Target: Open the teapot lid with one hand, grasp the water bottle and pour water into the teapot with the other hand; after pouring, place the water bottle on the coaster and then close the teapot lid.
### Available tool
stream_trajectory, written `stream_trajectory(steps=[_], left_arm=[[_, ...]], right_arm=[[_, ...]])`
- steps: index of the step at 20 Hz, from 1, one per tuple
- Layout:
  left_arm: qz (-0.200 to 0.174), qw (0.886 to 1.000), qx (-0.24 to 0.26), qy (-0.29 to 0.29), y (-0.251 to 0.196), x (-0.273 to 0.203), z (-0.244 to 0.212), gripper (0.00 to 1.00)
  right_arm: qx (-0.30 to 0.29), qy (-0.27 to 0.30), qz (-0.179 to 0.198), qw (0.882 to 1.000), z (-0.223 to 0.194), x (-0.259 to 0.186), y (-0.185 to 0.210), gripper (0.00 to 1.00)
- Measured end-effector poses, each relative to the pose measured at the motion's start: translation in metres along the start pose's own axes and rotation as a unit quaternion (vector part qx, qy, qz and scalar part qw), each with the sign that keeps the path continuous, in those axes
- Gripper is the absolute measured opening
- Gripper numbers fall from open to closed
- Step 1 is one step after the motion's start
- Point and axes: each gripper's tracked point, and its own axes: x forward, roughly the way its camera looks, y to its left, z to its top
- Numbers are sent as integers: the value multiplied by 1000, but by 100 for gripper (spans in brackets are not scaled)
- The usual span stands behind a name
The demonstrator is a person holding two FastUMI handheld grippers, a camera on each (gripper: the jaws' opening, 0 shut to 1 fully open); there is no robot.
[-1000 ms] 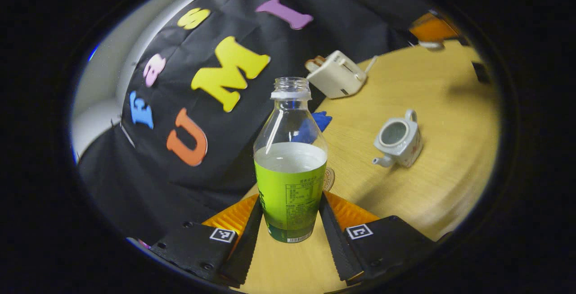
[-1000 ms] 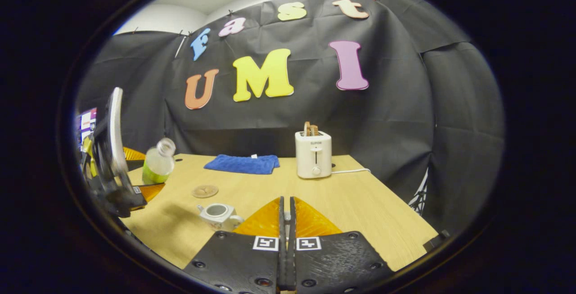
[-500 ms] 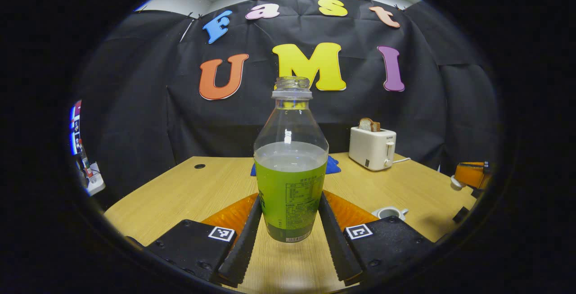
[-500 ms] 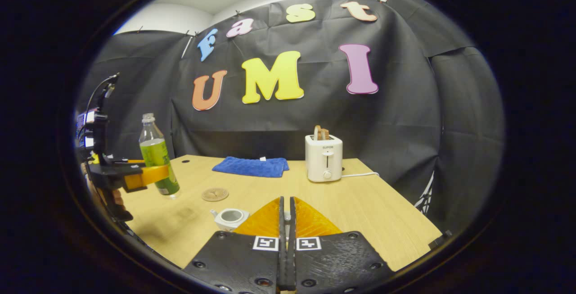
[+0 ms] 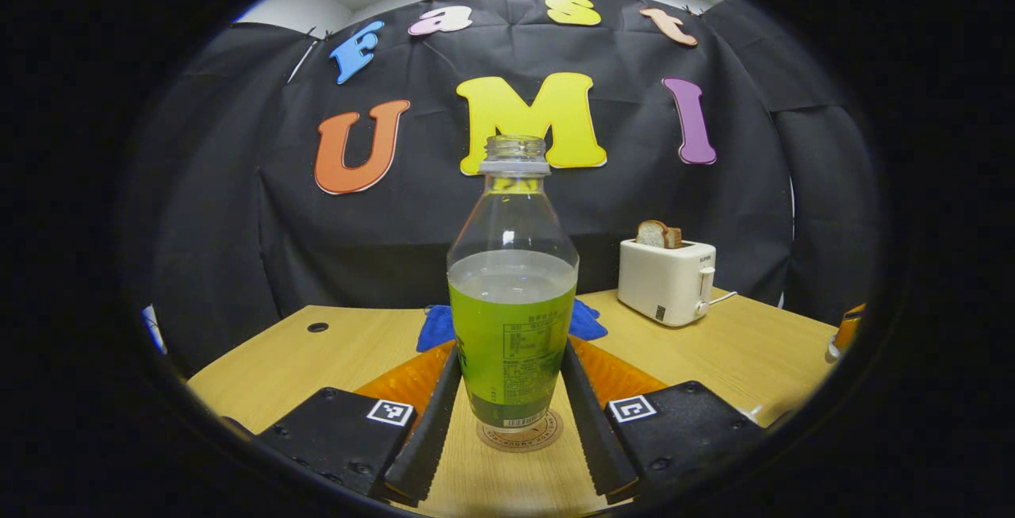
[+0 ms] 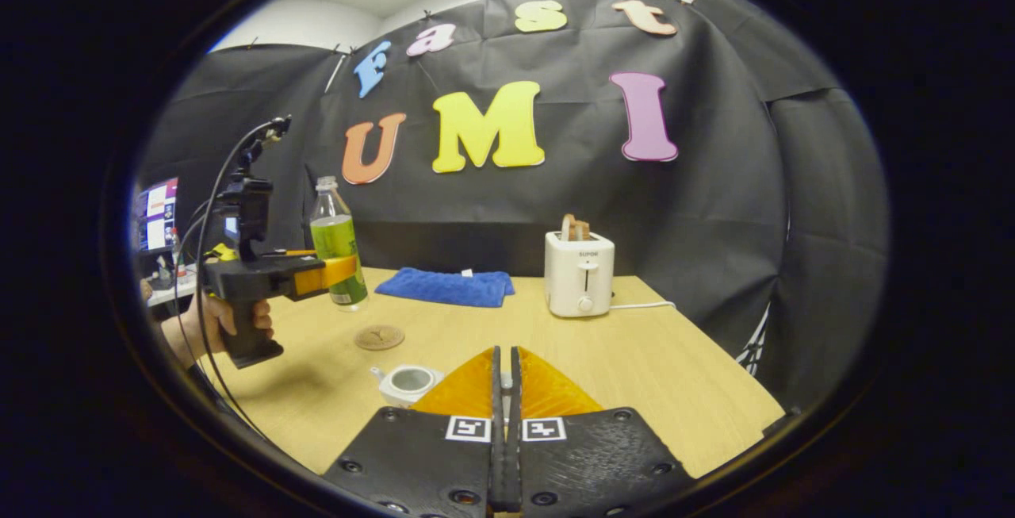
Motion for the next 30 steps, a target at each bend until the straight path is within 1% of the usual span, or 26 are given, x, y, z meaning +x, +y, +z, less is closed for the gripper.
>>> stream_trajectory(steps=[5, 7, 11, 18, 19, 20, 21, 22, 23, 25, 27, 30], left_arm=[[-13, 999, -25, 34, 2, 37, -39, 75], [-18, 998, -37, 41, 1, 43, -50, 75], [-20, 997, -40, 61, 0, 48, -64, 76], [-16, 998, -22, 54, 0, 46, -59, 80], [-16, 998, -22, 53, 1, 45, -58, 81], [-19, 998, -23, 53, 0, 44, -57, 84], [-19, 998, -25, 53, -2, 42, -57, 88], [-20, 998, -26, 54, -1, 41, -57, 96], [-20, 998, -26, 53, -2, 40, -56, 99], [-8, 998, -25, 56, 4, 32, -58, 99], [18, 998, -28, 57, 19, 17, -60, 99], [32, 997, -49, 57, 34, -17, -60, 100]], right_arm=[[7, 28, 0, 1000, -19, 19, 0, 0], [6, 33, 2, 999, -23, 24, 2, 0], [4, 41, 9, 999, -30, 29, 9, 0], [2, 37, 13, 999, -27, 26, 12, 0], [2, 36, 12, 999, -27, 26, 12, 0], [3, 36, 13, 999, -26, 26, 13, 0], [3, 36, 13, 999, -27, 25, 13, 0], [2, 35, 13, 999, -26, 24, 14, 0], [2, 35, 14, 999, -25, 24, 15, 0], [2, 30, 19, 999, -20, 22, 20, 0], [-6, 21, 24, 999, -11, 22, 25, 0], [-13, 1, 44, 999, 6, 25, 42, 0]])
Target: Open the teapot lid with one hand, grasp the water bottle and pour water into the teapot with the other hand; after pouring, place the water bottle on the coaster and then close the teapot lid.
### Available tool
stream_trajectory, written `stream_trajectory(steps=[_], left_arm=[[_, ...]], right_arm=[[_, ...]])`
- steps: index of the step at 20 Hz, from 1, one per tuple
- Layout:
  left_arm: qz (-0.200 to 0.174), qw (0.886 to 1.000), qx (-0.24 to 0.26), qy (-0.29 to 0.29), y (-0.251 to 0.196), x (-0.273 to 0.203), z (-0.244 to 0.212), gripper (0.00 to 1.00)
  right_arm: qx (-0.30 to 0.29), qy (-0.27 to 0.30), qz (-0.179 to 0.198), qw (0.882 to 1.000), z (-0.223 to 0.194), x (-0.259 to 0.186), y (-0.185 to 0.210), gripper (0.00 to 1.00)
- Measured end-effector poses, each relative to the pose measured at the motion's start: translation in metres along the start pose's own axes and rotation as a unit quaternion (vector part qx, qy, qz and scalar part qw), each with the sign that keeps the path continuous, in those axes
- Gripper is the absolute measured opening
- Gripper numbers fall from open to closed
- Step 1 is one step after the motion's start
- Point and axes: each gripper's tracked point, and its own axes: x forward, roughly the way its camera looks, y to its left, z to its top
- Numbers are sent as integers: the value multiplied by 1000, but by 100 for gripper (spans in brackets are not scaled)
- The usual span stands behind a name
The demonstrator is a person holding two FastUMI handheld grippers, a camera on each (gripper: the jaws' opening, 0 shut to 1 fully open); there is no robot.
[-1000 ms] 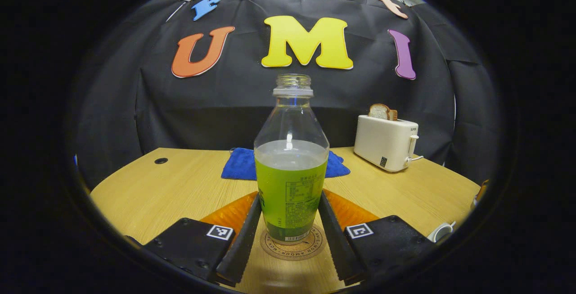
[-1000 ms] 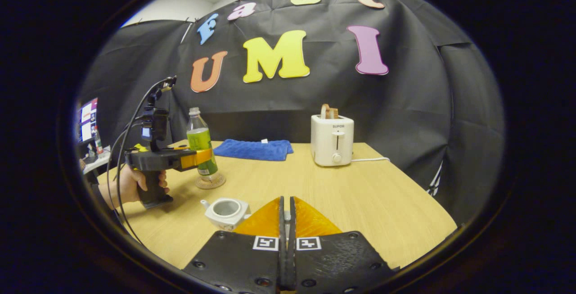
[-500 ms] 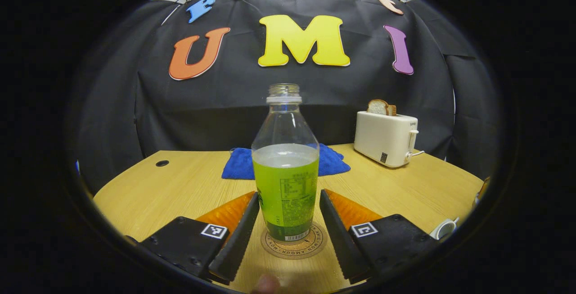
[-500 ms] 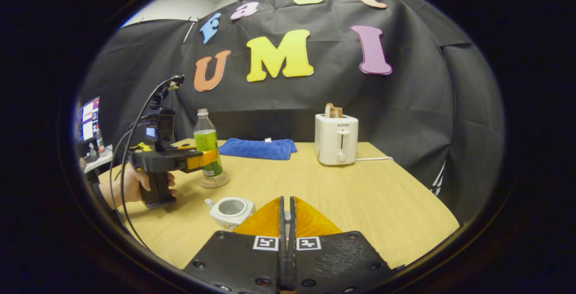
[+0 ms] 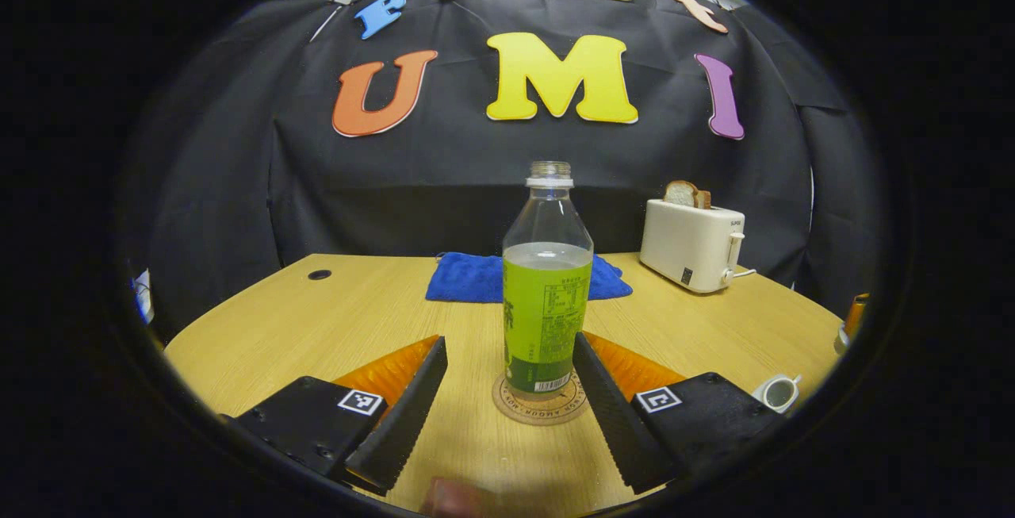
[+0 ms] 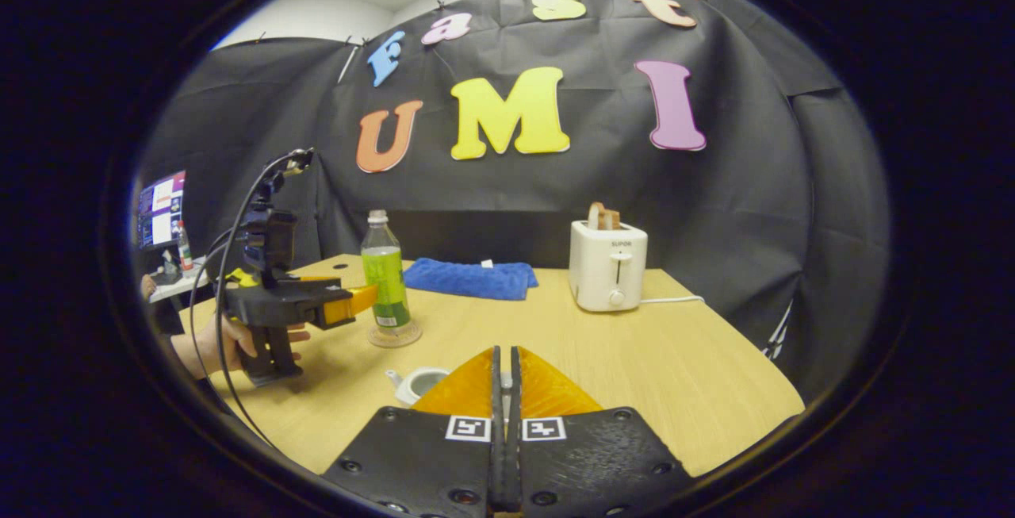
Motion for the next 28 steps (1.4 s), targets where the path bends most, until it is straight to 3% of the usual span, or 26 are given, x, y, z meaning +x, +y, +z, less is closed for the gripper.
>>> stream_trajectory(steps=[8, 15, 28], left_arm=[[59, 998, -4, -35, 65, -105, 9, 99], [113, 992, -2, -61, 110, -161, 14, 99], [109, 992, 0, -68, 95, -176, 14, 99]], right_arm=[[-13, -5, 61, 998, 0, 37, 56, 0], [-19, 1, 58, 998, -19, 56, 60, 0], [2, -3, 53, 999, -36, 55, 56, 0]])
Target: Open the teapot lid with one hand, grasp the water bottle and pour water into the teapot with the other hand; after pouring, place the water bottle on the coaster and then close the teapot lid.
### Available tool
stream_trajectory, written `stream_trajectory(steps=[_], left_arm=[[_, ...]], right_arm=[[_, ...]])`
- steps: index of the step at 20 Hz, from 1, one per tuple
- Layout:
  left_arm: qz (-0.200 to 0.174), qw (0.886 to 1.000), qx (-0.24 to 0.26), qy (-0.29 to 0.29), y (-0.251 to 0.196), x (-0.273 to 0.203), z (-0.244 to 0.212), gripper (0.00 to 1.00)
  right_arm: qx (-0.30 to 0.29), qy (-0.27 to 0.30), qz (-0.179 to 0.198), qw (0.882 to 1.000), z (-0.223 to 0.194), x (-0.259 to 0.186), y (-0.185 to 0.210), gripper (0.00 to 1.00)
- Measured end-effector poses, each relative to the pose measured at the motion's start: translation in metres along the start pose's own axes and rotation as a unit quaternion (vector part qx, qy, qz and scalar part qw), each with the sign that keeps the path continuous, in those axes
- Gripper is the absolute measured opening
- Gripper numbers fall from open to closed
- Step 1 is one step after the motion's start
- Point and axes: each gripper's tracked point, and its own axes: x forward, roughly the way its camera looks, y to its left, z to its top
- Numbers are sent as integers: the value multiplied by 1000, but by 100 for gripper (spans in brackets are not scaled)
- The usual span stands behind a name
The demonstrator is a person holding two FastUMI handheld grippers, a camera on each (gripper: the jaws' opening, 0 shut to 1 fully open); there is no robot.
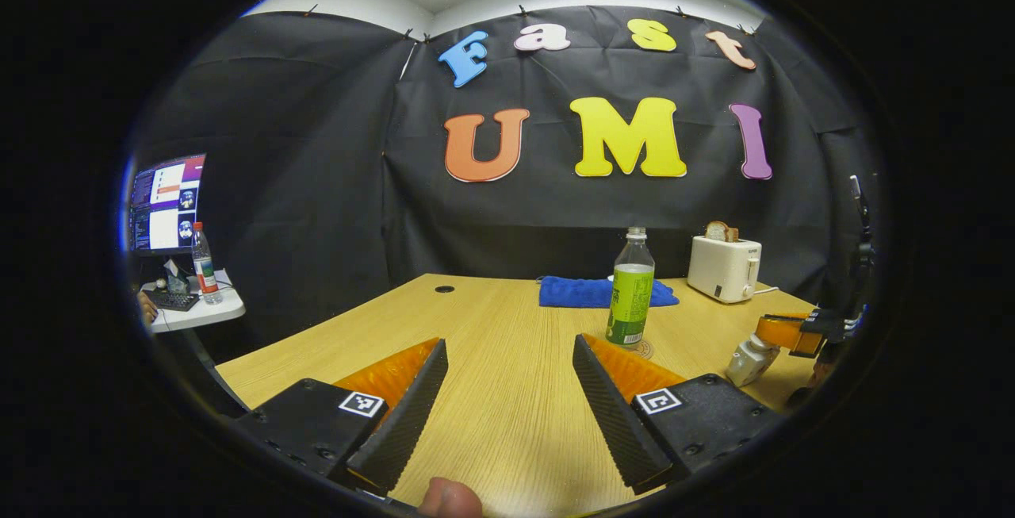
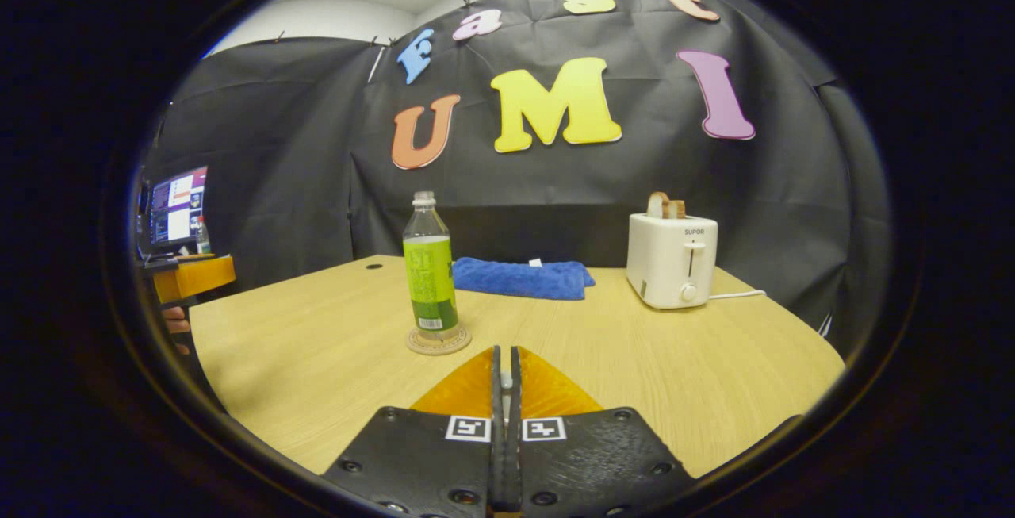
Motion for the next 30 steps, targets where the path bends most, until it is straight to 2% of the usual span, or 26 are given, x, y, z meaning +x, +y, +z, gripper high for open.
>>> stream_trajectory(steps=[3, 6, 7, 8, 10, 11, 12, 13, 14, 15, 17, 20, 21, 23, 26, 27, 29, 30], left_arm=[[-4, 1000, 2, -3, -6, -1, 3, 99], [-6, 1000, 4, -8, -9, -4, 7, 99], [-7, 1000, 2, -11, -12, -4, 8, 99], [-10, 1000, 0, -12, -15, -4, 10, 99], [-17, 1000, -4, -21, -26, -3, 15, 99], [-22, 999, -5, -22, -33, -3, 18, 99], [-29, 999, -7, -25, -42, -4, 19, 99], [-36, 999, -11, -26, -52, -3, 23, 99], [-46, 998, -13, -27, -64, -4, 26, 99], [-55, 998, -15, -29, -74, -5, 29, 99], [-72, 997, -14, -35, -93, -9, 35, 99], [-94, 995, -12, -42, -116, -17, 42, 99], [-101, 994, -13, -43, -123, -21, 44, 99], [-111, 993, -9, -49, -130, -28, 47, 99], [-108, 992, 3, -66, -133, -31, 48, 99], [-108, 992, 9, -61, -136, -31, 40, 99], [-105, 992, 14, -68, -133, -35, 42, 99], [-104, 992, 9, -73, -132, -38, 45, 99]], right_arm=[[1, 2, -4, 1000, -1, -1, -2, 0], [6, -2, -4, 1000, 3, -2, 0, 8], [8, -5, -5, 1000, 3, -3, 0, 5], [10, -10, -4, 1000, 7, -3, 0, 9], [19, -24, -8, 1000, 17, -8, -1, 24], [20, -33, -13, 999, 25, -13, -2, 38], [15, -44, -22, 999, 33, -17, -5, 43], [11, -52, -31, 998, 40, -25, -7, 61], [9, -57, -39, 998, 46, -31, -10, 71], [9, -64, -45, 997, 52, -38, -11, 89], [8, -73, -56, 996, 62, -53, -17, 96], [9, -89, -75, 993, 75, -77, -24, 96], [5, -95, -80, 992, 78, -84, -25, 92], [-6, -104, -93, 990, 83, -95, -28, 96], [-15, -110, -96, 989, 86, -108, -22, 96], [-15, -113, -98, 989, 86, -113, -21, 99], [-14, -122, -104, 987, 87, -124, -20, 93], [-13, -124, -106, 986, 88, -127, -20, 95]])
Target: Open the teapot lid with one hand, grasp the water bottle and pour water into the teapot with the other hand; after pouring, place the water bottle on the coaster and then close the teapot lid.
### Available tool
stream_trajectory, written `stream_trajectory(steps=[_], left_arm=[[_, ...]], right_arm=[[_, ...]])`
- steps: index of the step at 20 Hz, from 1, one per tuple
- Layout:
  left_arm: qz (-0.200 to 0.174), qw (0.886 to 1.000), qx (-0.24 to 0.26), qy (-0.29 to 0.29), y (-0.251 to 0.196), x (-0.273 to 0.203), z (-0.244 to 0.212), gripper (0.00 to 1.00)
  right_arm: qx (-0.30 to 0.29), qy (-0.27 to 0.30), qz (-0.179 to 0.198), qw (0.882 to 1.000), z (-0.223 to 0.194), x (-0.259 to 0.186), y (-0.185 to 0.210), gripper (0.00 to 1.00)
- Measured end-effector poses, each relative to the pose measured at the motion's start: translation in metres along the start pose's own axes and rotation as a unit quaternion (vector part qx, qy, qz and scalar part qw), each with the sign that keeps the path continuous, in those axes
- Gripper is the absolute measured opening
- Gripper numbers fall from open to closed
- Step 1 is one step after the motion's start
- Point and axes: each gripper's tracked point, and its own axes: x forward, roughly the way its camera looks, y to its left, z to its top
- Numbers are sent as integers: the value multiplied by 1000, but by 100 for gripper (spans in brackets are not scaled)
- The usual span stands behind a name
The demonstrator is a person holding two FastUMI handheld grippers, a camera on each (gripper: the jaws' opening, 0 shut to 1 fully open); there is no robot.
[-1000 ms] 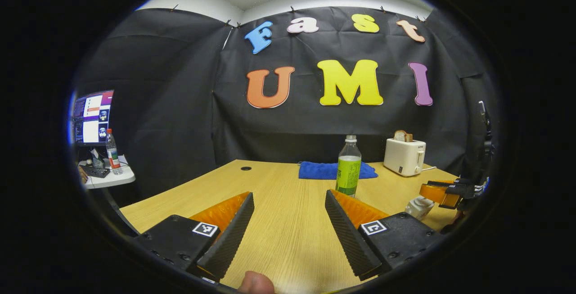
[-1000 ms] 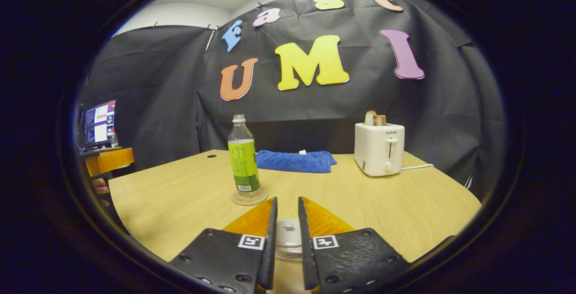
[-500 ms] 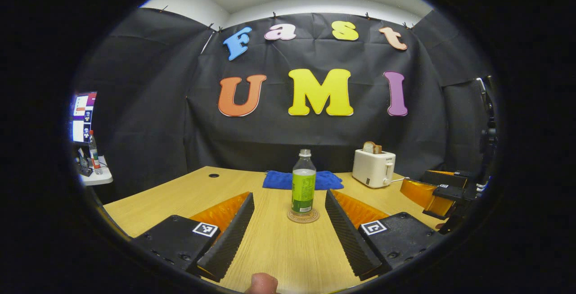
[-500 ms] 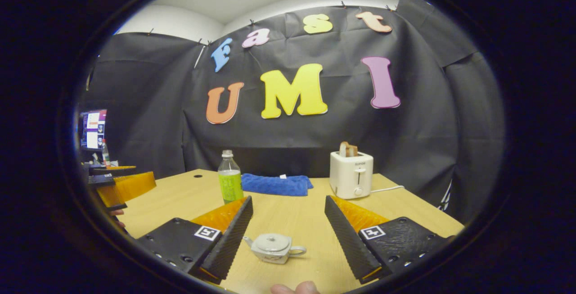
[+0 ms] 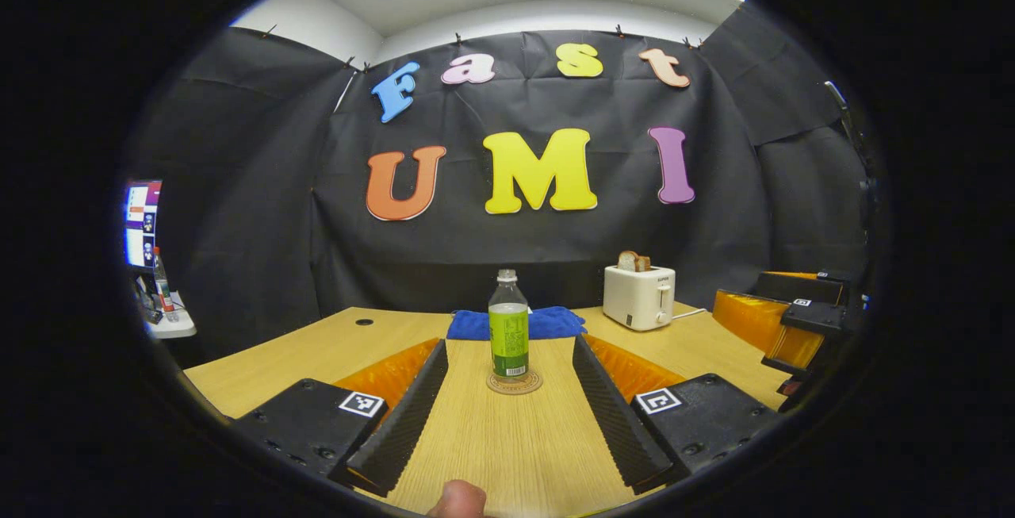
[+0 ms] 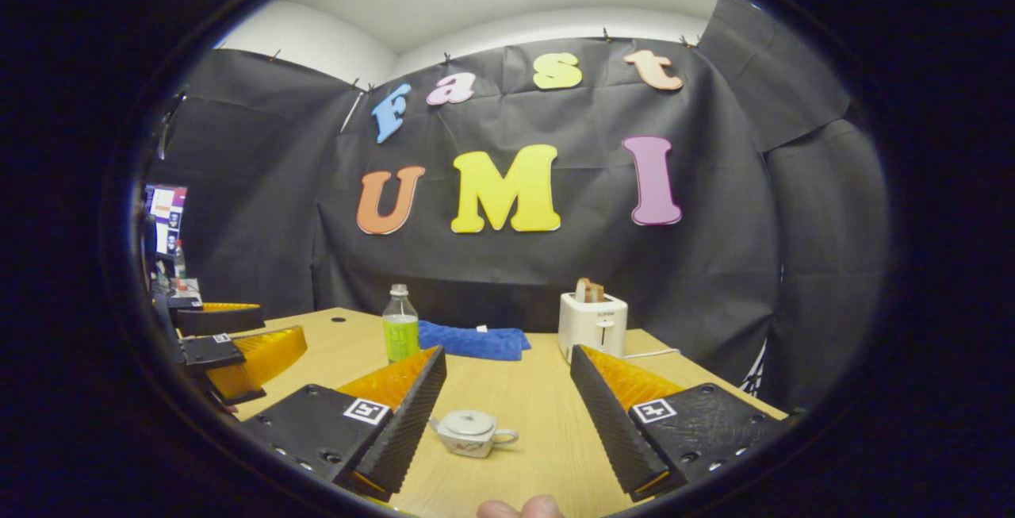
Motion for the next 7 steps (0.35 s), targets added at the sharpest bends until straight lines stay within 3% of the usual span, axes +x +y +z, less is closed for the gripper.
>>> stream_trajectory(steps=[7], left_arm=[[5, 1000, 15, -14, 1, -9, 9, 99]], right_arm=[[6, -13, -20, 1000, 11, -13, -8, 94]])
